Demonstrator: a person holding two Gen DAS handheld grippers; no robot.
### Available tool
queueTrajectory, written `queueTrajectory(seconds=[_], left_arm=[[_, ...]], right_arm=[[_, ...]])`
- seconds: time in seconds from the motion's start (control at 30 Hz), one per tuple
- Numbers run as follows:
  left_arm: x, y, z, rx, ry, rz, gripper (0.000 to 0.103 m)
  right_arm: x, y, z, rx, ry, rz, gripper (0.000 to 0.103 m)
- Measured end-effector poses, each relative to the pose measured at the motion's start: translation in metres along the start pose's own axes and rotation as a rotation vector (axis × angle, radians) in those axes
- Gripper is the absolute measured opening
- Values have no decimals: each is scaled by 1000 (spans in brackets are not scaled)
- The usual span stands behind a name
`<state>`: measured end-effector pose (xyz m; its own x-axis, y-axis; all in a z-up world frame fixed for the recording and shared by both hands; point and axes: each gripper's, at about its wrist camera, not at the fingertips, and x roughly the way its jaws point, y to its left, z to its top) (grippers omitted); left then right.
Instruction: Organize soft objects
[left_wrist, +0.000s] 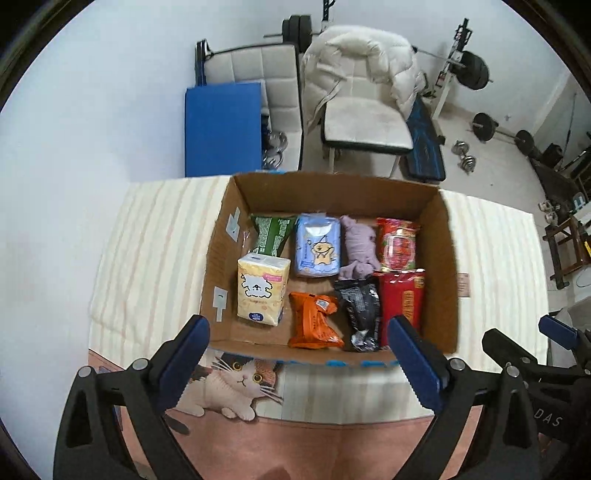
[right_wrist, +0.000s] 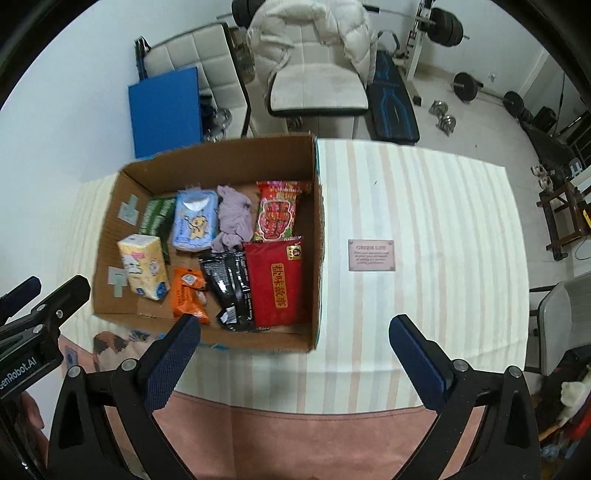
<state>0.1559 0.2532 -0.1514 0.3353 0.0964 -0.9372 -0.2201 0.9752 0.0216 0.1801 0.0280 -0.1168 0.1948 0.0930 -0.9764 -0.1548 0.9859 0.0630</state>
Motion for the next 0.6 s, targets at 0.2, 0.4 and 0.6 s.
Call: queueTrajectory(seconds=[0.2, 0.4, 0.6], left_arm=[[-47, -1, -12, -6, -58, -15, 99], [-92, -2, -27, -9, -108, -43, 99], [-130, -6, -42, 3, -158, -51, 99]], right_arm=[[-53, -5, -23, -4, -73, 24, 103], [-107, -8, -47, -9, -143, 49, 103], [-157, -9, -68, -15, -211, 58, 103]])
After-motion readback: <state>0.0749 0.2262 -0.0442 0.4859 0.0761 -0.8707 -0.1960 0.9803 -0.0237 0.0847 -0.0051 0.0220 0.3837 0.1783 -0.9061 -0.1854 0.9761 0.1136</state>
